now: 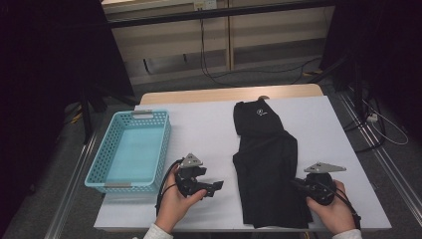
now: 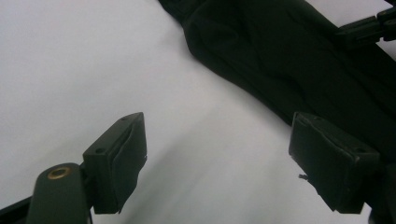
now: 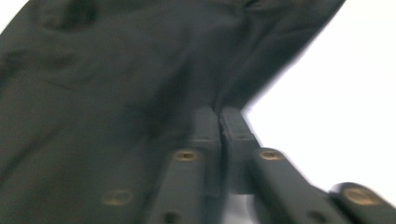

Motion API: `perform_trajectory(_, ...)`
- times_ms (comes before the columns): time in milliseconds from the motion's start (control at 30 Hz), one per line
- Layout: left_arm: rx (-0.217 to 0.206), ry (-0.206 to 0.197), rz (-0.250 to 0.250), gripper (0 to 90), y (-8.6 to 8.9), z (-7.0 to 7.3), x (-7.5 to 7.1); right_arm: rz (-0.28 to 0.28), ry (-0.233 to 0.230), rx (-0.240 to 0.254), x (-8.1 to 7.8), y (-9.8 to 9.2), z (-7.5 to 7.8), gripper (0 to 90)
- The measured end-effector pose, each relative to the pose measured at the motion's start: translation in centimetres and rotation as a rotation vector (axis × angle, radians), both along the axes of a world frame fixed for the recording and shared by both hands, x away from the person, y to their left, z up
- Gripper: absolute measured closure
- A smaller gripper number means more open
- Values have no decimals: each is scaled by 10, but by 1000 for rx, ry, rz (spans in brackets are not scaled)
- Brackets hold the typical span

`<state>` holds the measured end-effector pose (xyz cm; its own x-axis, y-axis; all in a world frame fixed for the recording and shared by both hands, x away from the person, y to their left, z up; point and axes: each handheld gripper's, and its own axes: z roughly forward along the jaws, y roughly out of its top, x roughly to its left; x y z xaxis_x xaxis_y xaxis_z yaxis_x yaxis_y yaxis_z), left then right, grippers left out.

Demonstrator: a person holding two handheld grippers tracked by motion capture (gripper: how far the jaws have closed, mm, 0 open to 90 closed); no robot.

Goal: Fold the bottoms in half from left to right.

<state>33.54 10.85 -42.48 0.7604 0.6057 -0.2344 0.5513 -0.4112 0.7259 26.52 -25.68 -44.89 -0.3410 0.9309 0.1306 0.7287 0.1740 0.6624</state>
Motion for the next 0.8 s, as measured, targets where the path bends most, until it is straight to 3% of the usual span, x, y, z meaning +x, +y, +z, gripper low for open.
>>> perform_trajectory(67, -5, 2, 1, 192, 0, 0, 0, -5, 1, -9, 1, 1, 1, 880)
perform_trajectory(233, -16, 6, 4, 193, 0, 1, -1, 16, -2, 26, 2, -4, 0, 885)
perform_trajectory(300, -16, 9, 1, 192, 1, 1, 0, 17, 9, 60, 3, -10, 0, 886)
perform_trajectory(433, -20, 11, 1, 192, 2, 1, 1, 9, 16, 77, 2, -23, 4, 887)
perform_trajectory(633, -26, 8, 6, 191, 3, 2, 0, -16, 9, 74, 1, -46, 9, 887)
perform_trajectory(800, -20, 8, 14, 191, 6, 1, 2, -57, 3, 35, -1, -65, 10, 886)
